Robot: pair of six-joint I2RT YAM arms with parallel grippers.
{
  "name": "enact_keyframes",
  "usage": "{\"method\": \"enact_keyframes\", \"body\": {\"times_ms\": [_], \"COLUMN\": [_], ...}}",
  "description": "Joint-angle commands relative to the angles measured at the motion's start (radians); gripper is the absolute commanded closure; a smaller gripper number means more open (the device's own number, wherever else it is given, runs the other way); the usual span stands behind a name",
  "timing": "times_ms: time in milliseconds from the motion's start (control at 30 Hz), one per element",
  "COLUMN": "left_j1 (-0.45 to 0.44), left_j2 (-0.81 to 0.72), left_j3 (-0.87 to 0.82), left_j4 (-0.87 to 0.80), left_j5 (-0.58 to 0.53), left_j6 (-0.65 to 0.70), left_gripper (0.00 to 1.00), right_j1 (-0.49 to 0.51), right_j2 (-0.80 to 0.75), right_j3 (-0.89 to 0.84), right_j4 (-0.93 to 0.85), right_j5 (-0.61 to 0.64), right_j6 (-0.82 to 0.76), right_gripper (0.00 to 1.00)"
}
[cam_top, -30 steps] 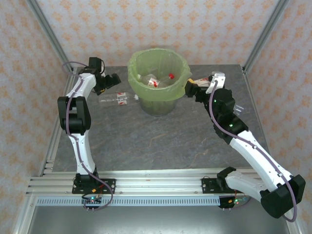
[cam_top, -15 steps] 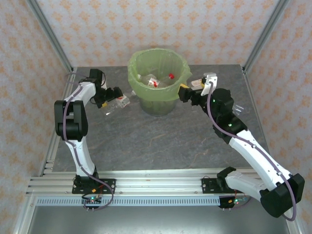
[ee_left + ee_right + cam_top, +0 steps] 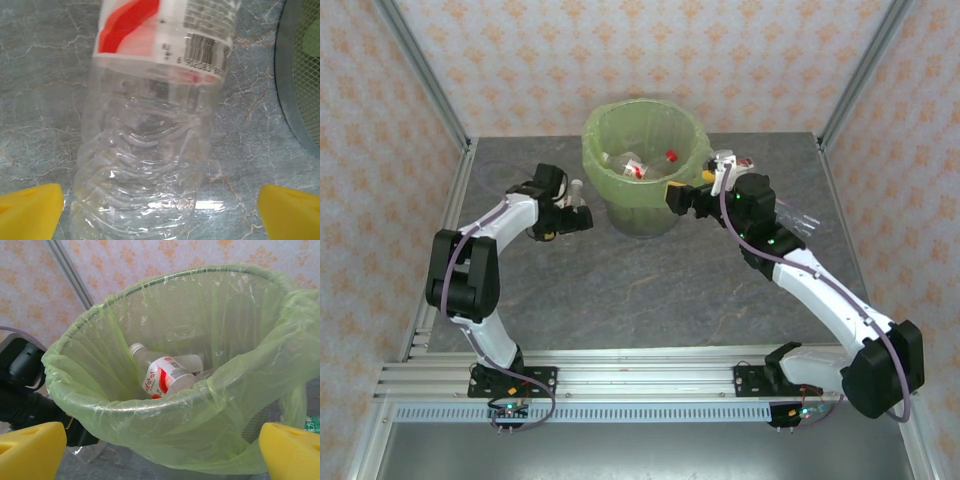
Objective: Put the plastic bottles in the bin
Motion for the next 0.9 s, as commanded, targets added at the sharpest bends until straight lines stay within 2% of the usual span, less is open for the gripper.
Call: {"method": "enact_keyframes", "body": {"times_ms": [0,100,233,400,700,867], "left_j1": [0.006,0.006,0.005,0.005,0.005,0.006], "left_j2": [0.072,0.138,0.212,0.281,0.268,0.251], "left_j3": [0.097,0.172,0.228,0.296,0.228,0.205], "left_j4": [-0.048,-0.078,-0.055,-0.087,-0.036,-0.021], "left_j5": [-0.164,-0.171,-0.118,-0.081,-0.115,-0.115], "left_j6": [0.04,0.037,0.06,0.096,0.062,0.069], "left_gripper": [0.0,0.0,0.0,0.08,0.19,0.3], "right_j1": [0.004,0.003,0.003,0.003,0.003,0.003], "right_j2": [-0.002,-0.023,-0.052,-0.042,-0.031,-0.034], "right_j3": [0.042,0.035,0.011,0.018,0.016,-0.007], "right_j4": [0.057,0.039,0.027,-0.022,0.007,0.055], "right_j5": [-0.037,-0.026,-0.044,-0.09,-0.075,-0.064], "right_j6": [0.019,0.016,0.006,0.005,0.012,0.033], "right_gripper": [0.01,0.01,0.01,0.01,0.01,0.01]}}
